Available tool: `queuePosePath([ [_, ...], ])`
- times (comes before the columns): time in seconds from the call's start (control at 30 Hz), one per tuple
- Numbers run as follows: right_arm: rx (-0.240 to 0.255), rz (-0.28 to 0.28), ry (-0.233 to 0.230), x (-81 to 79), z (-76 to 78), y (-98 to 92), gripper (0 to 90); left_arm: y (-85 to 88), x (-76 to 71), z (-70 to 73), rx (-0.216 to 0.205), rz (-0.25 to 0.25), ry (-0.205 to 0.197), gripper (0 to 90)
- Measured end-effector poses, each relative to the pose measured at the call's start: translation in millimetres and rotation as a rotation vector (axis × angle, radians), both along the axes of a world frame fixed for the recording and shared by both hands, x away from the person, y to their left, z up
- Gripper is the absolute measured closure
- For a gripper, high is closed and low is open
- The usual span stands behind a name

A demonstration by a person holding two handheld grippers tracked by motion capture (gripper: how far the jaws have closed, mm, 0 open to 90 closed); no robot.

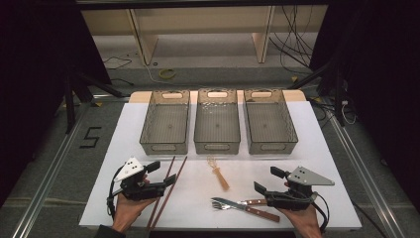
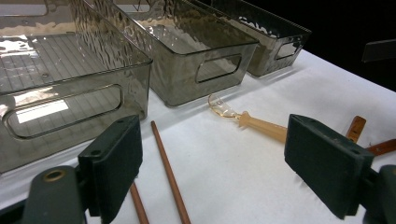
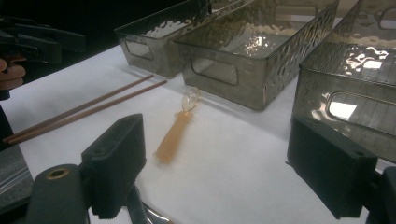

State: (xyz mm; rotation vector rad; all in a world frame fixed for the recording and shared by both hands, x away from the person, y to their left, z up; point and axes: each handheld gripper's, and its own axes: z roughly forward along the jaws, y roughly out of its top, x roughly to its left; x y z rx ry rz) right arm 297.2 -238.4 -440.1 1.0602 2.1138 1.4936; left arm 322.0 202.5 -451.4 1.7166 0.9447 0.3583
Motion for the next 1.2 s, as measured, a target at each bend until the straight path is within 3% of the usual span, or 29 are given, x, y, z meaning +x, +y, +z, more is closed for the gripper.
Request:
queuePosePath([
  [0.6,0.013,-0.01,-0.008,0.4,1.4,-3.2,21.6,-0.4,2.2,0.0,0.023,0.006,0.024,18.7],
  [0.83,0.007,-0.01,0.0,0.9,1.3,-2.9,21.9,0.1,6.0,2.2,0.082,0.037,0.071,18.5],
  [0.87,0.007,-0.01,0.002,1.0,1.2,-3.1,21.8,1.1,8.9,4.0,0.106,0.05,0.12,18.6],
  [1.03,0.0,-0.013,0.014,2.1,0.3,-2.9,22.0,1.2,12.9,9.5,0.164,0.071,0.175,21.1],
  [1.07,-0.001,-0.011,0.016,2.3,0.2,-2.6,22.1,0.9,15.4,11.6,0.205,0.071,0.214,21.6],
  [1.2,-0.007,-0.006,0.022,2.9,-0.2,-1.5,22.2,1.3,20.3,9.6,0.266,0.067,0.314,22.8],
])
